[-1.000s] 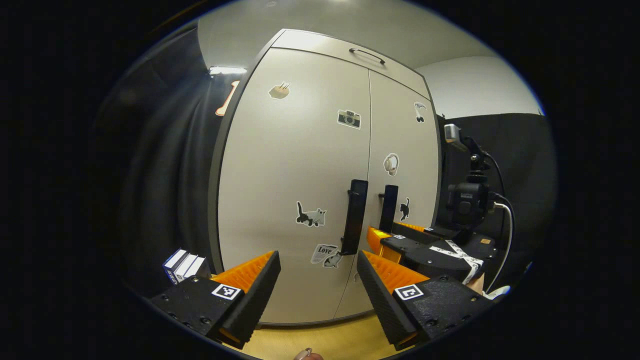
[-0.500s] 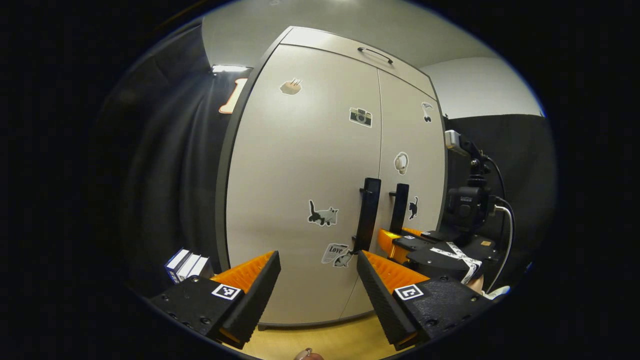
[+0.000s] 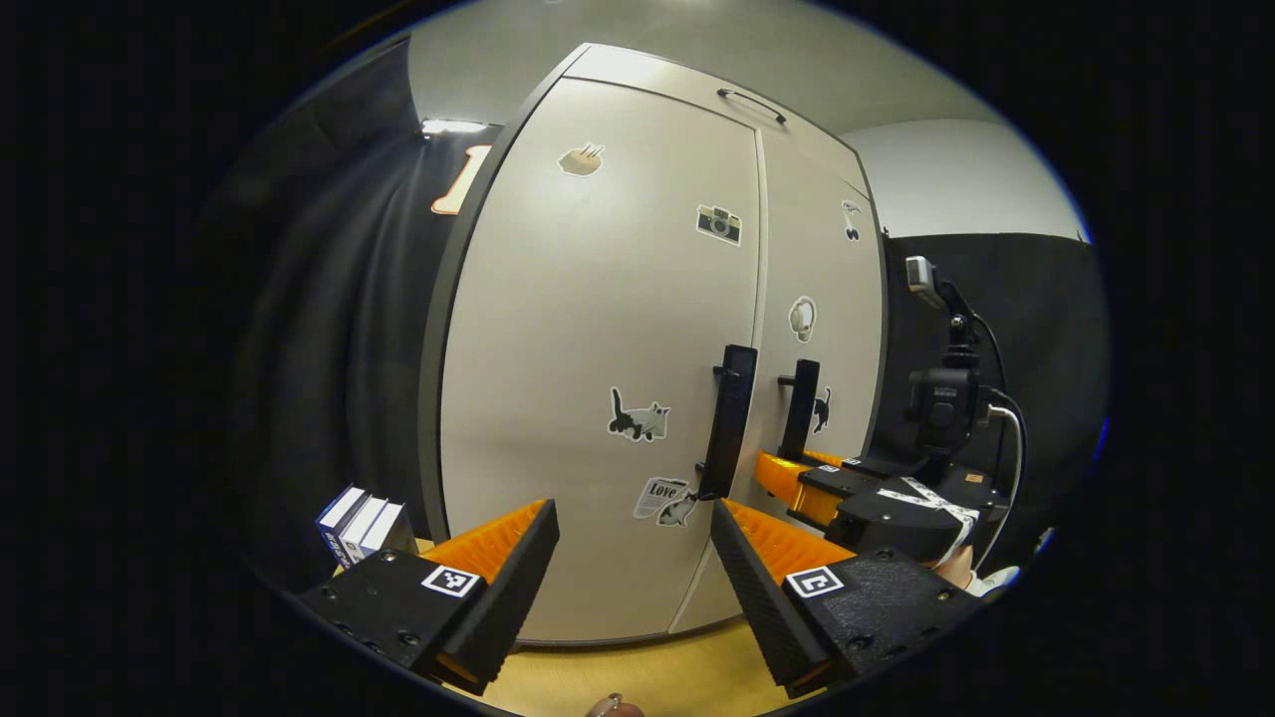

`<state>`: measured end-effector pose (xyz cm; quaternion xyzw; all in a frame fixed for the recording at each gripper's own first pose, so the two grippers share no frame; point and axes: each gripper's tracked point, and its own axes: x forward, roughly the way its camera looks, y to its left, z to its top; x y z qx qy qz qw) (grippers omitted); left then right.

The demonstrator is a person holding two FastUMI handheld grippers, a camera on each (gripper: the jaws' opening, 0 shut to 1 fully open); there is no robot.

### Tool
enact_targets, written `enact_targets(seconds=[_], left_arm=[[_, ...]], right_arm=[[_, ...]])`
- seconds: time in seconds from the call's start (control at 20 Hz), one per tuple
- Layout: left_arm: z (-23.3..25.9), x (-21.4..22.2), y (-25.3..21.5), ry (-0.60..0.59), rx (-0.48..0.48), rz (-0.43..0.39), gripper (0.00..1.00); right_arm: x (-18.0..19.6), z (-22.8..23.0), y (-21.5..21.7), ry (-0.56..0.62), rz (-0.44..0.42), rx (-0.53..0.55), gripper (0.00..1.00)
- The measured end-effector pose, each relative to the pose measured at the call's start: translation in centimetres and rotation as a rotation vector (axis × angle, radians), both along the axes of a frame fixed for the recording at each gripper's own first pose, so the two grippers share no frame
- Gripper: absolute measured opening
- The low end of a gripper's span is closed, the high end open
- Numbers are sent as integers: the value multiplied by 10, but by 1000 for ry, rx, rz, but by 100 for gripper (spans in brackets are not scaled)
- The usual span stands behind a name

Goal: Open the right door of the double-door shoe cabinet with the right hand, and open the left door with the left hand.

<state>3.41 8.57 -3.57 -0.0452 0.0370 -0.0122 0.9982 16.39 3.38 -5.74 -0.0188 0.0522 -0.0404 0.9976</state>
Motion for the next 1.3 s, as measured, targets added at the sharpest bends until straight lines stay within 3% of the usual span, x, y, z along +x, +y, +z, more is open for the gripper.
enact_targets(seconds=[0.6, 1.3], left_arm=[[8, -19, -25, -14, 10, 37, 96], [0, -40, -106, 11, 34, 45, 96]], right_arm=[[-37, 4, -6, 6, 141, 4, 21], [-100, 8, -40, 4, 281, 19, 21]])
